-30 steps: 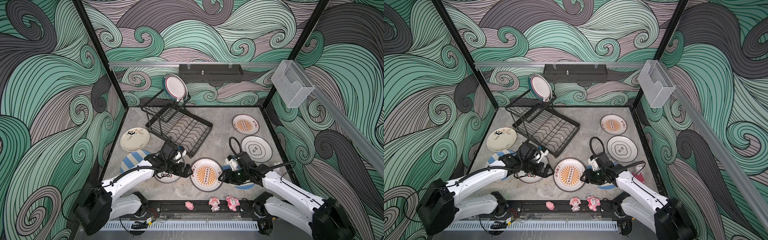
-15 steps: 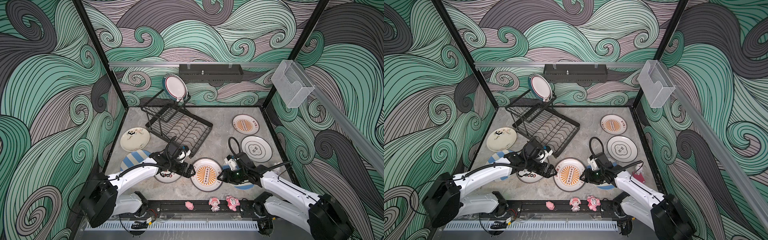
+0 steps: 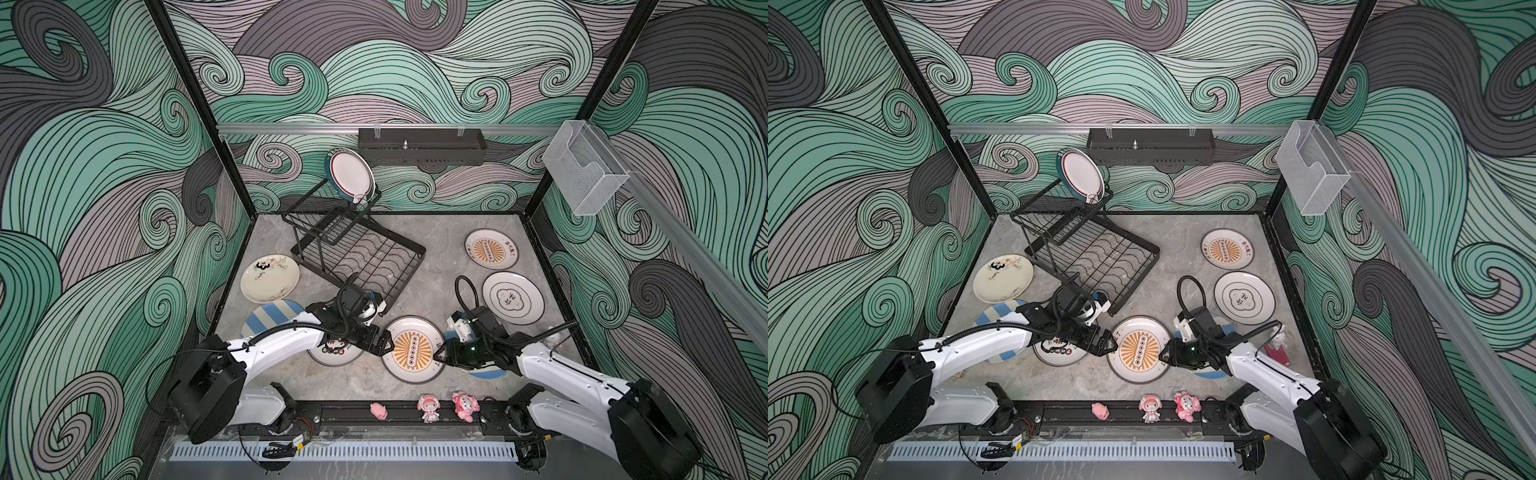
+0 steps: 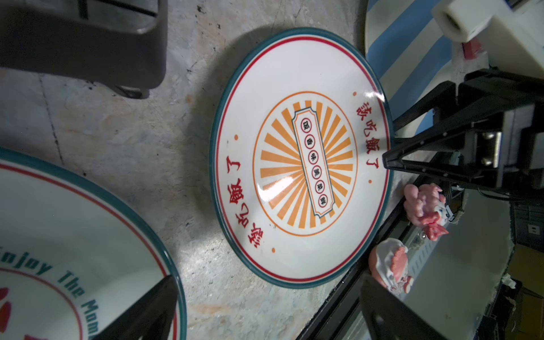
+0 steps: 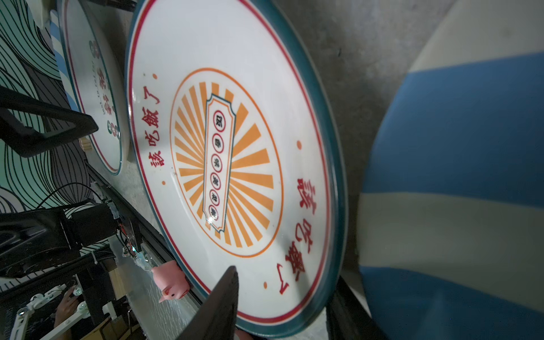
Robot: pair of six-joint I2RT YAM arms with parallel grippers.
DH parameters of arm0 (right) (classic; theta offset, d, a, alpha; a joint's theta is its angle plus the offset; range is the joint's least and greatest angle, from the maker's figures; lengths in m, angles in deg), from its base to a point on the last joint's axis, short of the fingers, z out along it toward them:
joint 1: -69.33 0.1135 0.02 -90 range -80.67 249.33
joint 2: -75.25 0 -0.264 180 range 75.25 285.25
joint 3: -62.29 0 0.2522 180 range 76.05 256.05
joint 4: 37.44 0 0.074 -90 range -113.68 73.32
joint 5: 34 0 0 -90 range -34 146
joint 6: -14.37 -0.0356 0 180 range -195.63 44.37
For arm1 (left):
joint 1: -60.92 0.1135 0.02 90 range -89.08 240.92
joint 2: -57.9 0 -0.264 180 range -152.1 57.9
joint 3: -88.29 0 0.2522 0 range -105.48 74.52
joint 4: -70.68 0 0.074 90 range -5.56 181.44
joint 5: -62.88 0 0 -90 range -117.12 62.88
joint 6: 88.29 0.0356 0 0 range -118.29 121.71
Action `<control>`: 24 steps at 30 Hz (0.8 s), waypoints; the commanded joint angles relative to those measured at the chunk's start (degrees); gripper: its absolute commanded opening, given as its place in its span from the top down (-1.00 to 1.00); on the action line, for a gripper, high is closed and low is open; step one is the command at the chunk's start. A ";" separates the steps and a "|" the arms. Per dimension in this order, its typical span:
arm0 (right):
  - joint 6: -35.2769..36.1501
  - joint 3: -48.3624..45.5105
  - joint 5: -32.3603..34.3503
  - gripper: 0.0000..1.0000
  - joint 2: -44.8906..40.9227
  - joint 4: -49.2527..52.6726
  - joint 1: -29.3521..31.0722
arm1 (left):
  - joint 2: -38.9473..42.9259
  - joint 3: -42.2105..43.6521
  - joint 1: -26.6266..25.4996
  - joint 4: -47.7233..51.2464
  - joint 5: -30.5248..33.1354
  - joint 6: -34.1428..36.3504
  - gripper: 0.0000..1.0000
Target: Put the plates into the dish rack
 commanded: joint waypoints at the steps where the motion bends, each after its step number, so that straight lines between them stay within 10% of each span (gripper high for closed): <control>1: -1.39 -1.36 1.35 0.04 0.45 -3.01 0.58 | -1.06 -2.49 -1.15 -0.45 -0.60 1.00 -0.97; 24: -4.56 -3.58 4.52 0.18 5.28 -12.02 1.48 | -9.03 -5.07 -3.55 -1.93 -2.75 2.06 -0.97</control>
